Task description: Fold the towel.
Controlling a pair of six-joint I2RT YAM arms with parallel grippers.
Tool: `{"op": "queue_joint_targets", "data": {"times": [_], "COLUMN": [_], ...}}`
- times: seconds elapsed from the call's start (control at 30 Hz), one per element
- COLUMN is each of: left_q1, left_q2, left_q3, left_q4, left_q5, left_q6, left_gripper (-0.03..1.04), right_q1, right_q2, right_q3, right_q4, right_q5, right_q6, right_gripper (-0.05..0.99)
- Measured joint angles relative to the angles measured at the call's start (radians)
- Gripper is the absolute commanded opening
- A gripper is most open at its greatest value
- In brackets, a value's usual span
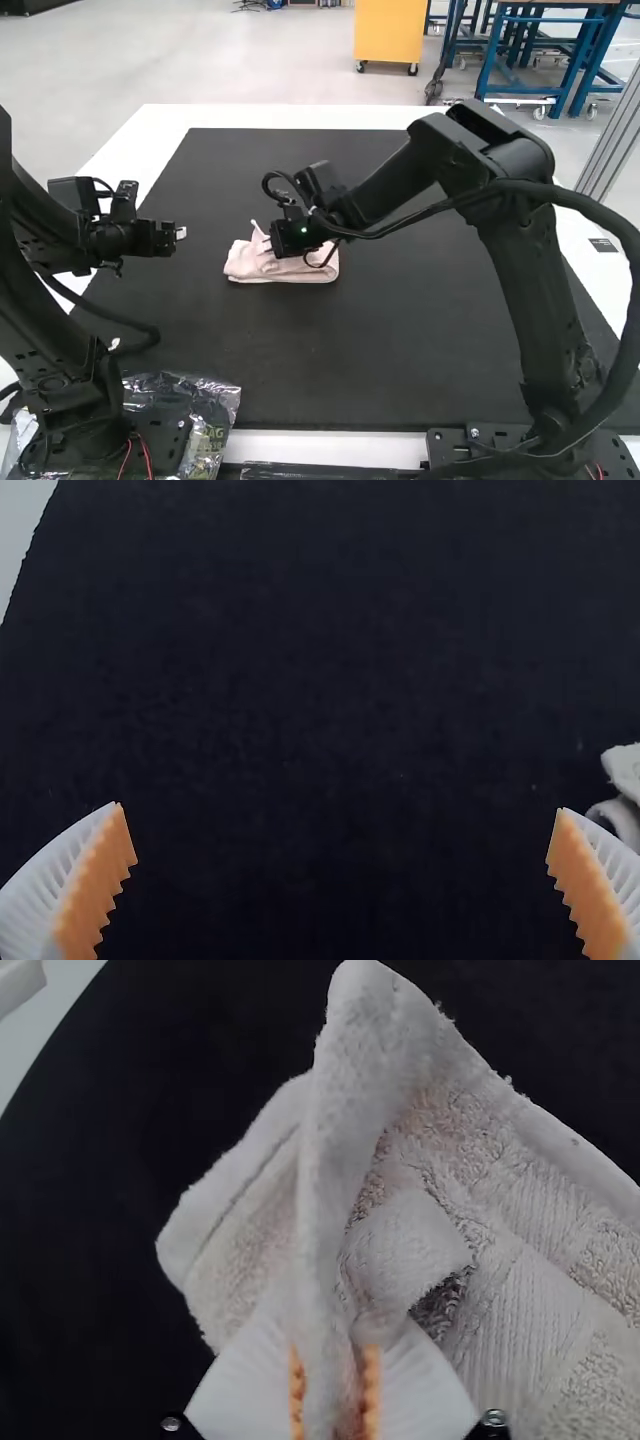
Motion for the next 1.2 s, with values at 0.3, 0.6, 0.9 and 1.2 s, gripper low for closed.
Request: {"op": "queue_joint_targets", "data": {"times": [0.3, 0.6, 0.9, 1.2], "left_q1": [0.000, 0.000, 0.000, -0.003], "left_q2": [0.000, 0.000, 0.000, 0.000], "left_q3": [-0.028, -0.029, -0.029, -0.029], "left_q4": [0.004, 0.011, 0.026, 0.034], "left_q5": [0.000, 0.000, 0.000, 0.000], "left_q6": [0.000, 0.000, 0.000, -0.005], "left_gripper": [0.97, 0.97, 0.97, 0.97], "right_q1": [0.045, 0.018, -0.045, -0.045], "right_q2": [0.000, -0.013, -0.068, -0.003], "right_q3": [0.063, 0.043, -0.075, -0.124], "right_q4": [0.004, 0.051, 0.155, 0.262], "right_q5": [-0.013, -0.047, -0.050, -0.053], "right_q6": [0.058, 0.094, 0.050, 0.023], "right_gripper": [0.59, -0.03, -0.03, -0.03]}}
